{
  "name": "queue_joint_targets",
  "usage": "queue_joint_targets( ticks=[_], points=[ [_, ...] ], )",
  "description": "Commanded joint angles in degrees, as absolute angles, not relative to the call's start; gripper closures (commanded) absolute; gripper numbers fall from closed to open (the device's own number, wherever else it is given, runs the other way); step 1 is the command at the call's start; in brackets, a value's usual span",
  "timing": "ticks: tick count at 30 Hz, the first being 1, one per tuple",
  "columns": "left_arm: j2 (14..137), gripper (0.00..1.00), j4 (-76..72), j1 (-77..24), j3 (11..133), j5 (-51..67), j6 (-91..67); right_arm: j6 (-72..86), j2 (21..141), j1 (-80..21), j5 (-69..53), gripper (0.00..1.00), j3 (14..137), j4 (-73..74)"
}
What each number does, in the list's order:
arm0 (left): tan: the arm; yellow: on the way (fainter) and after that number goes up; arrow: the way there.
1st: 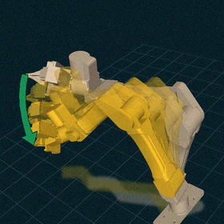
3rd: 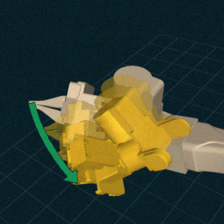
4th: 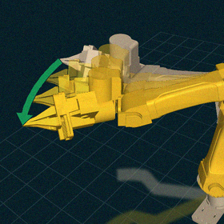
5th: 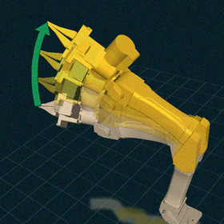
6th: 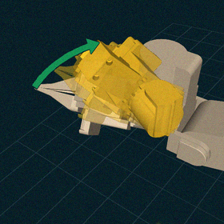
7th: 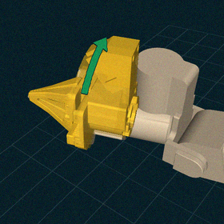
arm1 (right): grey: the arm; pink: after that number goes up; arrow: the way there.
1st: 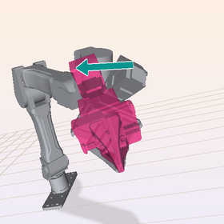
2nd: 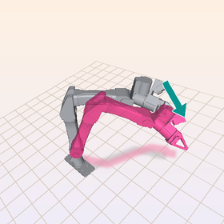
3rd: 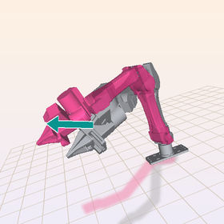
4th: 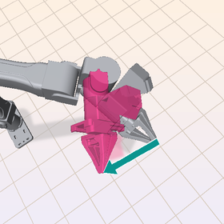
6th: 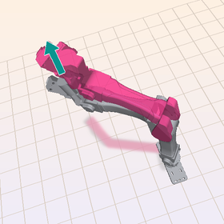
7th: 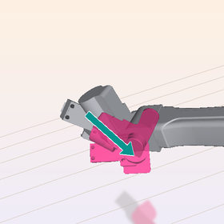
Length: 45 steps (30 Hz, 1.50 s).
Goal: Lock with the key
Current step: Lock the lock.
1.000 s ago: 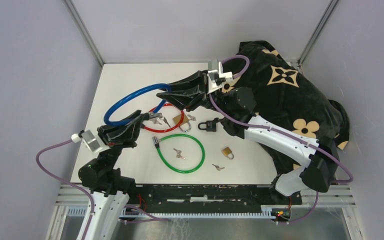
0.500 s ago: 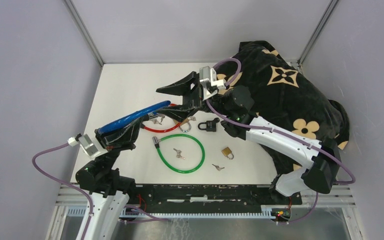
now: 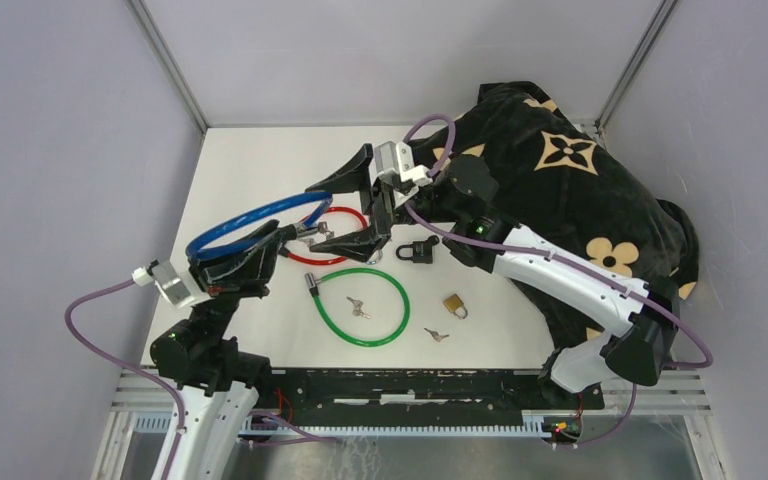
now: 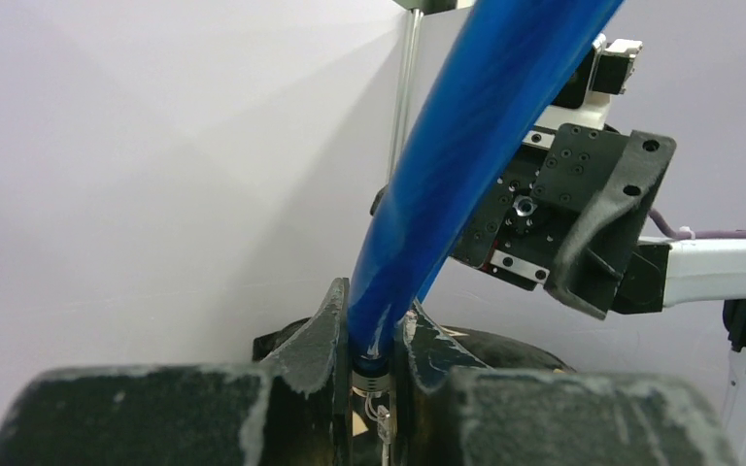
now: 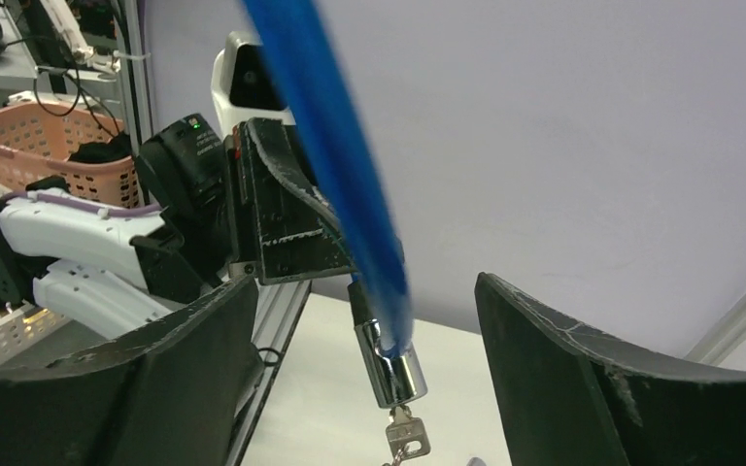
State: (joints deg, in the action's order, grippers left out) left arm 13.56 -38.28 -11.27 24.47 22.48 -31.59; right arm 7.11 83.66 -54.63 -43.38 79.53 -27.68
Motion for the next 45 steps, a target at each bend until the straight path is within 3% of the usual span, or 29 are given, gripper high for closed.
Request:
queue_joint_targets(
  ticks=[1, 4, 10, 20, 28, 33, 45],
  points=[
    [13.55, 0.98, -39.35, -11.17, 26.58, 18.53, -36.74, 3.62, 85.43, -54.36, -46.99, 0.11, 82.88, -21.78],
    [14.2, 0.98, -41.36, -11.07, 26.43, 19.49, -36.36, 2.77, 86.65, -53.69, -50.69, 0.06, 84.37, -19.4],
    [14.23, 0.98, -42.82, -11.07, 26.47, 22.3, -33.32, 1.15, 87.59, -49.84, -55.1, 0.08, 84.64, -16.96],
    [14.55, 0.98, -42.45, -11.12, 26.8, 22.27, -33.73, -1.39, 89.75, -48.96, -59.55, 0.24, 86.86, -9.78],
    [14.66, 0.98, -42.19, -11.1, 27.07, 22.24, -34.13, -1.71, 90.46, -49.04, -59.2, 0.46, 86.99, -8.89],
    [14.59, 0.98, -42.2, -11.07, 27.16, 22.23, -34.26, -2.11, 91.46, -49.01, -58.45, 0.49, 87.73, -8.0],
    [14.45, 0.98, -40.7, -11.08, 26.98, 19.87, -35.57, -2.23, 91.31, -49.04, -56.38, 0.95, 88.06, -7.68]
  ],
)
